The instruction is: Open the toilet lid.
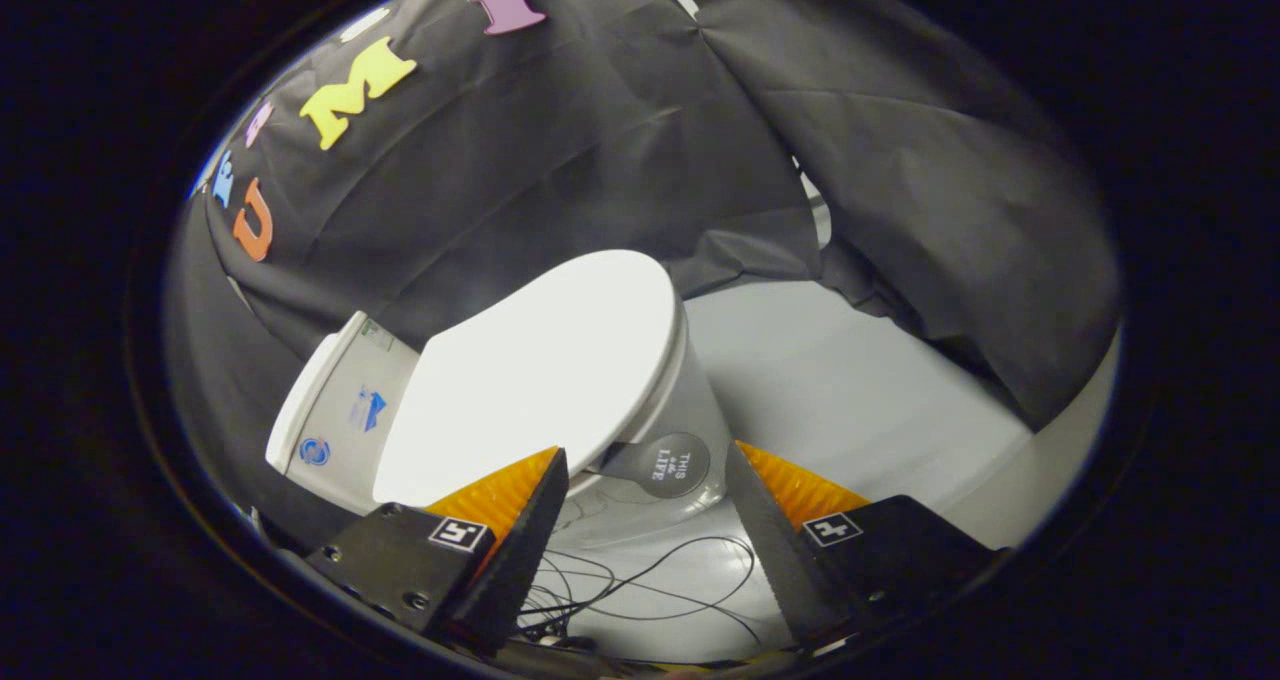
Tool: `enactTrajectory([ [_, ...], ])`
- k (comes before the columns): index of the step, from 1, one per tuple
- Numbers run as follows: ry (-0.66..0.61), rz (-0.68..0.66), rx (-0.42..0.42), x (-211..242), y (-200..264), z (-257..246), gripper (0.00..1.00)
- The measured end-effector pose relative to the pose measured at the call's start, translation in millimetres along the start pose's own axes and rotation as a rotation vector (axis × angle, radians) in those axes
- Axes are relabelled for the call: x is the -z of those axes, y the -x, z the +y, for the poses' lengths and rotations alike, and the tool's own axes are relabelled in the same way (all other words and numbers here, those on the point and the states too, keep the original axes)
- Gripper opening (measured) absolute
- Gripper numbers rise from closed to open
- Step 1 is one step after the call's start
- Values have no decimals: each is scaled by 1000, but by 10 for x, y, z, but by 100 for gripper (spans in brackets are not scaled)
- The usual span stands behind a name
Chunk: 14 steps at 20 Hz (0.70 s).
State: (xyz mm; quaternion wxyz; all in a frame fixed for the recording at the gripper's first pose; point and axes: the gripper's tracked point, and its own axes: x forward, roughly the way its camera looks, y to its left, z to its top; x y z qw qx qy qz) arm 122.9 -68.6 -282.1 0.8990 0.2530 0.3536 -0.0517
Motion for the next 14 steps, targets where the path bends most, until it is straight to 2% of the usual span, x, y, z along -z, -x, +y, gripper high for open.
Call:
enactTrajectory([
  [4,-85,61,-33,73,-114,-60,98],
  [8,-213,98,-101,106,-195,-62,88],
  [14,-353,144,-157,155,-297,-135,73],
])
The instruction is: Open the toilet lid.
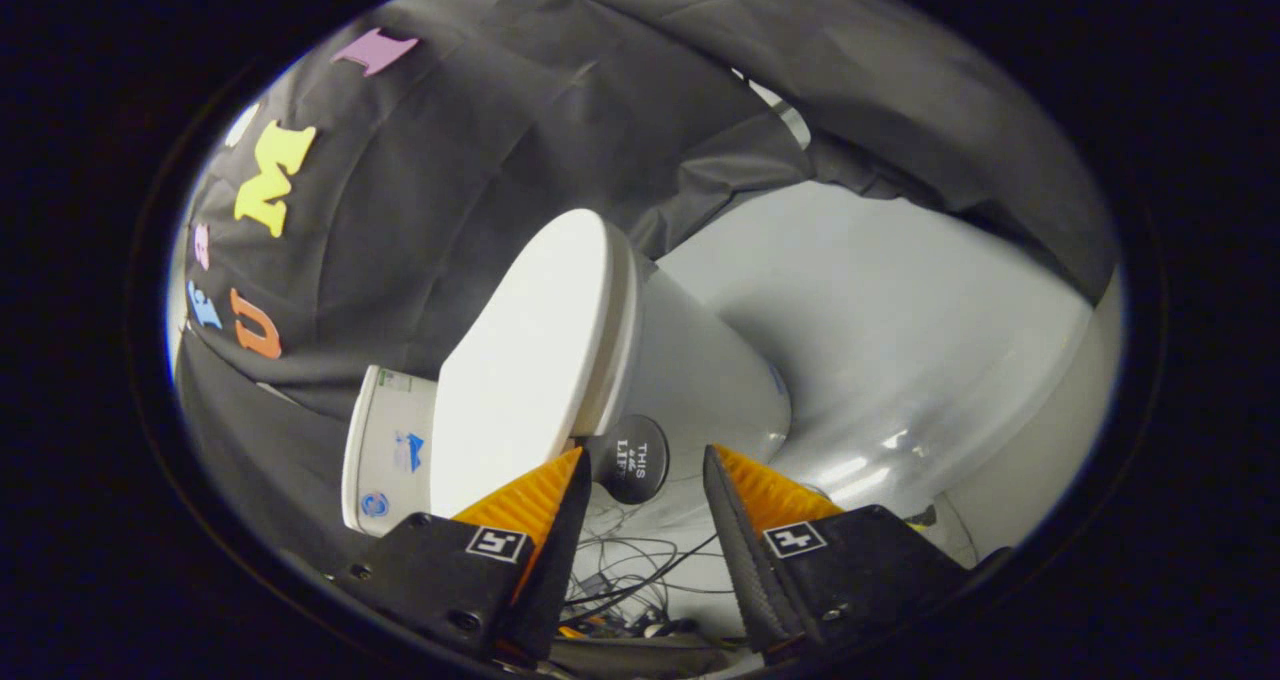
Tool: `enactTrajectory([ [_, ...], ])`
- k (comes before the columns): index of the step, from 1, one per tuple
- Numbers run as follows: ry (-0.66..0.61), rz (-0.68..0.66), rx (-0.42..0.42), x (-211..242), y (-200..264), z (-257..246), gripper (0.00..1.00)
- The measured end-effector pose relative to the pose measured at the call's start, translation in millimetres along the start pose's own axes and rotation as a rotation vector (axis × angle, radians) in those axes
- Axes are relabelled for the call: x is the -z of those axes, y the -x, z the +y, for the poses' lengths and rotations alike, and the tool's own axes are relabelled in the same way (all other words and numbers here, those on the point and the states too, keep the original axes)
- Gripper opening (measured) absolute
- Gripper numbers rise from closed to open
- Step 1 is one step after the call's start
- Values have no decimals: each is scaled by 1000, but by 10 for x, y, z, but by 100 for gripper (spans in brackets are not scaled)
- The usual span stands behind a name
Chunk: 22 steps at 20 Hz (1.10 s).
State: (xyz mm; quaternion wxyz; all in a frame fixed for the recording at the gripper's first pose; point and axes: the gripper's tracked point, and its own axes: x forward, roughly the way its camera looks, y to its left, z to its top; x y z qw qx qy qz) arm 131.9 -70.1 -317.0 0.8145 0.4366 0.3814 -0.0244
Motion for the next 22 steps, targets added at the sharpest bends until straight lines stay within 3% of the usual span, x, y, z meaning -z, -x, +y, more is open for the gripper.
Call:
enactTrajectory([
  [5,-74,19,-82,-1,-62,50,56],
  [8,-134,20,-118,-25,-57,83,32],
  [13,-225,2,-177,-70,1,92,17],
  [16,-273,-2,-174,-76,-2,133,11],
  [22,-194,-3,-116,-85,43,250,8],
])
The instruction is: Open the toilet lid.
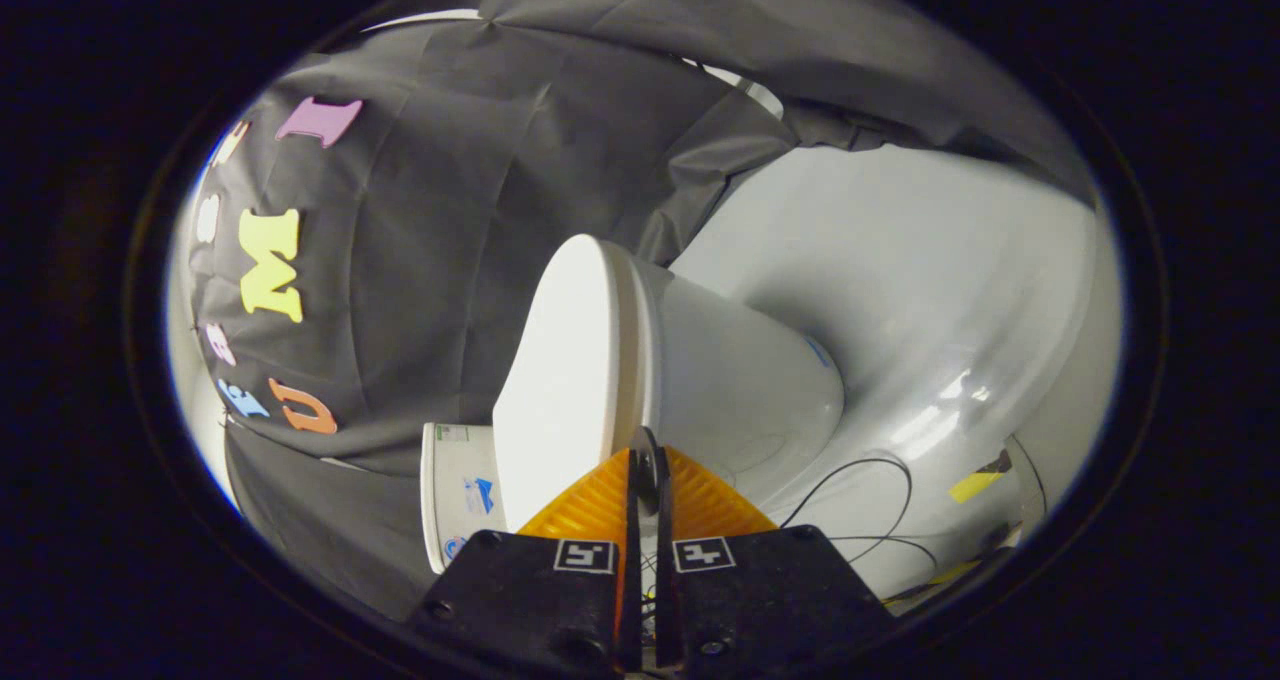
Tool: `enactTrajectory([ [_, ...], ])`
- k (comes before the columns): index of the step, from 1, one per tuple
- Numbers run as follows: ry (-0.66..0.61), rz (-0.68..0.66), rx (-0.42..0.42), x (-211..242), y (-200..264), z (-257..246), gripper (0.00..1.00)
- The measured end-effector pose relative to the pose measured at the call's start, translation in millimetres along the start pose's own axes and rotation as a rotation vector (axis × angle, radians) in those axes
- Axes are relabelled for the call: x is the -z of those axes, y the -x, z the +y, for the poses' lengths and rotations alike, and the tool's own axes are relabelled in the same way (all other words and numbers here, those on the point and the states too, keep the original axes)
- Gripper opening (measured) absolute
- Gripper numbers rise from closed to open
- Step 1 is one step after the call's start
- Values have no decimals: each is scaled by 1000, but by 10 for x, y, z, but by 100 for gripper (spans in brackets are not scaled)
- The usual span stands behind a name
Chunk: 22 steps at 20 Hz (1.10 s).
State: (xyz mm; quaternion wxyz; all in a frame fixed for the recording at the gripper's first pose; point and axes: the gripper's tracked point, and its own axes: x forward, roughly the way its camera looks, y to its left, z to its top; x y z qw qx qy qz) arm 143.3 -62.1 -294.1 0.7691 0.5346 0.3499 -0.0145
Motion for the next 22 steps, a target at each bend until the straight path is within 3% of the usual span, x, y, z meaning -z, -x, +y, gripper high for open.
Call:
enactTrajectory([
  [7,-7,-34,-5,-75,104,167,5],
  [12,72,-57,48,-76,161,376,5],
  [22,170,-83,61,-84,359,871,5],
])
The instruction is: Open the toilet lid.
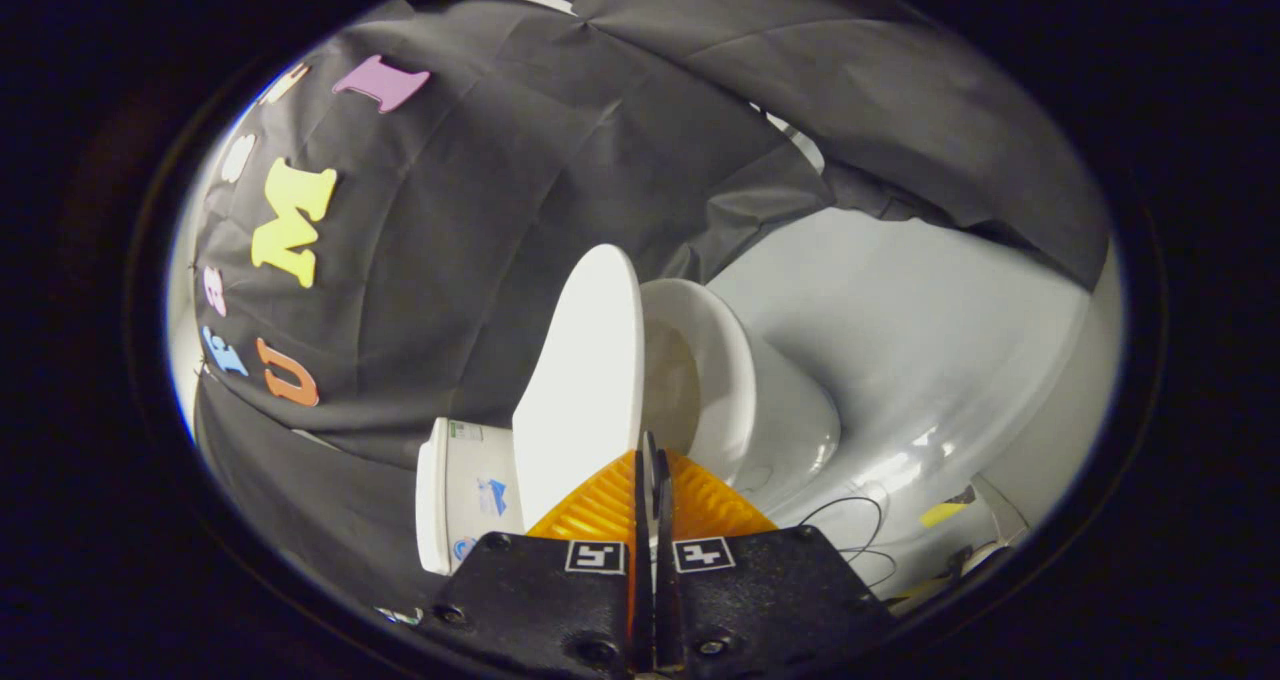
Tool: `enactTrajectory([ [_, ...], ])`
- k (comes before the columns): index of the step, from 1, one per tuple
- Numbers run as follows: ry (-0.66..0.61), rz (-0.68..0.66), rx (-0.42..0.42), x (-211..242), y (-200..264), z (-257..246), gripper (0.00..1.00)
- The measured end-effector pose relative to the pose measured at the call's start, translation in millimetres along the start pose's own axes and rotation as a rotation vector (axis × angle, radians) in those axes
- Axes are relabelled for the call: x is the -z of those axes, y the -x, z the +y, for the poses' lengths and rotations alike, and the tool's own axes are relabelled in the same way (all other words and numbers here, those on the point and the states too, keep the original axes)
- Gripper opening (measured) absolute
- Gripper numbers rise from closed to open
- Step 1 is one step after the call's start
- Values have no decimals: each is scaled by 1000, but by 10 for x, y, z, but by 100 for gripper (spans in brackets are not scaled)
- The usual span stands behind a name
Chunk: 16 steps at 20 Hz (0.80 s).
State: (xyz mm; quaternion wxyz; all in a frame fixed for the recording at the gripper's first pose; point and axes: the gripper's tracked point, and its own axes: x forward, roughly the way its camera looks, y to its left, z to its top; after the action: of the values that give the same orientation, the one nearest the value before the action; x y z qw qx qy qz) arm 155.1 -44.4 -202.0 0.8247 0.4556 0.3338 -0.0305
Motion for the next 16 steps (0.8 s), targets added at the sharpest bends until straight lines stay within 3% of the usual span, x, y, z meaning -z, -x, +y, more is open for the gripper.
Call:
enactTrajectory([
  [16,234,-55,-2,59,384,1095,5],
])
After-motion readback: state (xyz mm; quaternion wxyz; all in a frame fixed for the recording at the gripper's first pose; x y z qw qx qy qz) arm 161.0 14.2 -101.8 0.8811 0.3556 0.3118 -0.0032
